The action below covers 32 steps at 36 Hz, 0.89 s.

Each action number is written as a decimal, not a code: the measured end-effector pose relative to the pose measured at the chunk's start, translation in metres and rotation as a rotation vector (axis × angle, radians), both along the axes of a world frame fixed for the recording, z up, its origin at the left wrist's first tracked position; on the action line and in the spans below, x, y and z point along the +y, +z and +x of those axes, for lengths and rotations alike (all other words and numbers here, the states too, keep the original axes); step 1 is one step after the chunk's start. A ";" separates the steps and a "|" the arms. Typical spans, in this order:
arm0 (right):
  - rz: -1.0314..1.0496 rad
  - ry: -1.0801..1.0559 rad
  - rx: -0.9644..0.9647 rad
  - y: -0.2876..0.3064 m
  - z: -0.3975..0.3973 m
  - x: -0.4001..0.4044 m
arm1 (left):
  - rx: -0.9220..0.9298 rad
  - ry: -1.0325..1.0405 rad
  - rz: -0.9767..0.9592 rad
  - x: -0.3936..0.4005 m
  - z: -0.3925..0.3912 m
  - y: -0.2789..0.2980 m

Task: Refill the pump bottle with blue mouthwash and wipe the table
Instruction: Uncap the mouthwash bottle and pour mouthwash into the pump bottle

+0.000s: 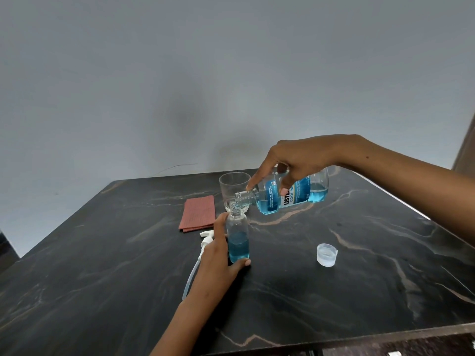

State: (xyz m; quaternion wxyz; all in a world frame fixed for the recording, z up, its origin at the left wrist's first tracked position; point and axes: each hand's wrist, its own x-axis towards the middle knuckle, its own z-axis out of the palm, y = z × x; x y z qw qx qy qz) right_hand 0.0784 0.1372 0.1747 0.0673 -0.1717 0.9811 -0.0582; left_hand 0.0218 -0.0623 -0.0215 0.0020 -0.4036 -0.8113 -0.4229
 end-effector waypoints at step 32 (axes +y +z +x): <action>-0.013 -0.013 -0.006 0.001 0.001 -0.003 | -0.064 0.015 0.089 -0.001 0.003 0.007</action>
